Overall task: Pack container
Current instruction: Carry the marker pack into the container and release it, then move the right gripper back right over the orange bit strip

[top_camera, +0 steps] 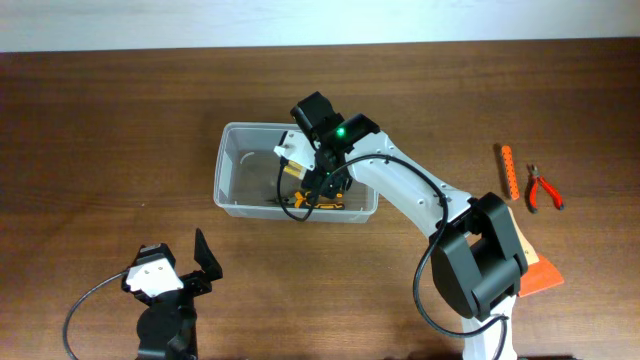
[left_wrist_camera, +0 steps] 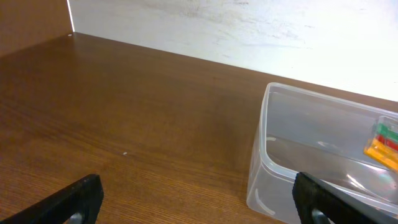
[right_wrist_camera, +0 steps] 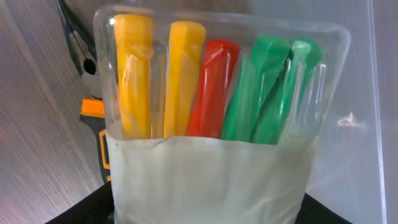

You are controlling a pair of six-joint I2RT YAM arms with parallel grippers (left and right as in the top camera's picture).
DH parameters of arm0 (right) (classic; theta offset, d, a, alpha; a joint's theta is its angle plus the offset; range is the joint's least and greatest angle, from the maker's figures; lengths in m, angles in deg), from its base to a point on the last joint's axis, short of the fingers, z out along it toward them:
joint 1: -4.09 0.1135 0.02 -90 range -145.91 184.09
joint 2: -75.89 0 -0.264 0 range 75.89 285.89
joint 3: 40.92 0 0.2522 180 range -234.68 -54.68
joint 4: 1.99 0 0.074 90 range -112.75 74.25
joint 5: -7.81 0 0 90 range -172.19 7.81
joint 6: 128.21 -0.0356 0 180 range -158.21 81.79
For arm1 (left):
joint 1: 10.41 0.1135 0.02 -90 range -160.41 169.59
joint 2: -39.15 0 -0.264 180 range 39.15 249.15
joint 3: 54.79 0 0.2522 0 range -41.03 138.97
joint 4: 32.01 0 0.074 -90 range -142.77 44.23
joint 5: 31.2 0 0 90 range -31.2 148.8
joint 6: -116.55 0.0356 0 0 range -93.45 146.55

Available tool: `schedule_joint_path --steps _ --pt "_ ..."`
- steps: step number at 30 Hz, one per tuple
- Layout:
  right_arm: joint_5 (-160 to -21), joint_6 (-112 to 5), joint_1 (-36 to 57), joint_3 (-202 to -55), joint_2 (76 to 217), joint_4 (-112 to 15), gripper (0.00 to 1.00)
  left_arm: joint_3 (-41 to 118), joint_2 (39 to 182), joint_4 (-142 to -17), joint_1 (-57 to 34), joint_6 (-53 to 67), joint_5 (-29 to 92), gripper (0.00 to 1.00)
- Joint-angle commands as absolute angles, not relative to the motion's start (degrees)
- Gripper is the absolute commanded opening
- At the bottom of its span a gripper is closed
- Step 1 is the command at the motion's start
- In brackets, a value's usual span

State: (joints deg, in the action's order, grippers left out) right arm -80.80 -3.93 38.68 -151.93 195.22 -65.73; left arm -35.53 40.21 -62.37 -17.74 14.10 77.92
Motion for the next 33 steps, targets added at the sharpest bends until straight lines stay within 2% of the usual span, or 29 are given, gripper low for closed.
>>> schedule_joint_path --steps 1,8,13,20,22,28,33 --pt "-82.2 -4.6 38.6 -151.3 195.3 -65.2 0.69 -35.7 39.8 -62.5 -17.9 14.6 78.1 0.99" --pt "-82.2 -4.6 38.6 -151.3 195.3 -65.2 0.82 -35.7 39.8 -62.5 -17.9 14.6 78.1 0.99" --pt "-82.0 -4.7 38.5 -151.3 195.2 -65.4 0.84 -35.7 39.8 -62.5 -17.9 14.6 78.1 0.99" --pt "-72.8 -18.3 35.4 -157.2 192.1 -71.1 0.84 -35.7 39.8 -62.5 -17.9 14.6 78.1 0.99" --pt "-67.2 -24.2 32.4 -162.3 190.5 -78.0 0.85 -35.7 39.8 -62.5 -17.9 14.6 78.1 0.99" --pt "-65.4 -28.3 20.6 -173.7 188.9 -93.3 0.85 -35.7 39.8 -62.5 -17.9 14.6 78.1 0.99" --pt "-66.0 -28.3 9.1 -174.4 189.2 -96.9 0.87 -35.7 39.8 -62.5 -17.9 14.6 78.1 0.99"
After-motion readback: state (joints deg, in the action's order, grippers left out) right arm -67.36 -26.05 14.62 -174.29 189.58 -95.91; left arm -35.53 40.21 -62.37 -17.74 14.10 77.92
